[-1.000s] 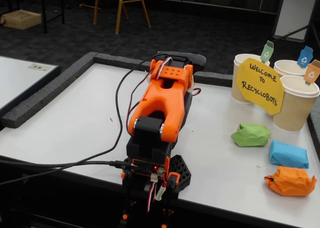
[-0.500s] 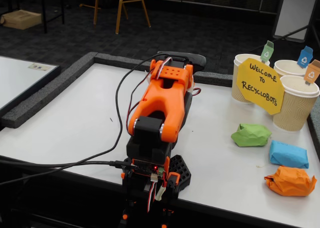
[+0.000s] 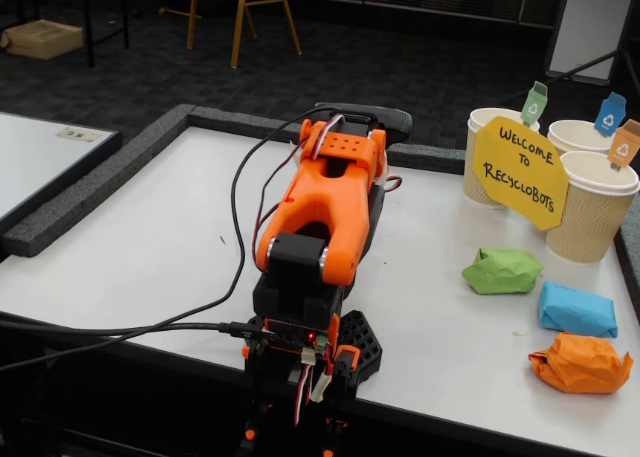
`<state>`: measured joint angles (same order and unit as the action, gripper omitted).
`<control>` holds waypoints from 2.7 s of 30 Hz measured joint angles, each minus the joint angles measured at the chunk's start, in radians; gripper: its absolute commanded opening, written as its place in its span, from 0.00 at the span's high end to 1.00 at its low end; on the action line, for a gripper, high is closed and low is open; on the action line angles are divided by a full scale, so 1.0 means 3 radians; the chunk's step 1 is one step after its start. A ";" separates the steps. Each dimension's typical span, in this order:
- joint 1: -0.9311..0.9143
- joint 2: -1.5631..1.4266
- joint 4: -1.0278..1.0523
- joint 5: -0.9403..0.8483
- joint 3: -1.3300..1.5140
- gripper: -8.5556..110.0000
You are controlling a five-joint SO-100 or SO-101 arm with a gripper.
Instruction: Sort rubbish by color.
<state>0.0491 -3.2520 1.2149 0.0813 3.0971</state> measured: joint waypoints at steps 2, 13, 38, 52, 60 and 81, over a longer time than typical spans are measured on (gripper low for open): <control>0.0000 0.0000 0.0000 0.0000 0.0000 0.93; 0.0000 0.0000 0.0000 0.0000 0.0000 0.93; 0.0000 0.0000 0.0000 0.0000 0.0000 0.93; 0.0000 0.0000 0.0000 0.0000 0.0000 0.93; 0.0000 0.0000 0.0000 0.0000 0.0000 0.92; -0.0066 0.0000 -0.0087 0.0000 0.0000 0.93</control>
<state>0.0291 -3.2520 1.1888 0.0813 3.0971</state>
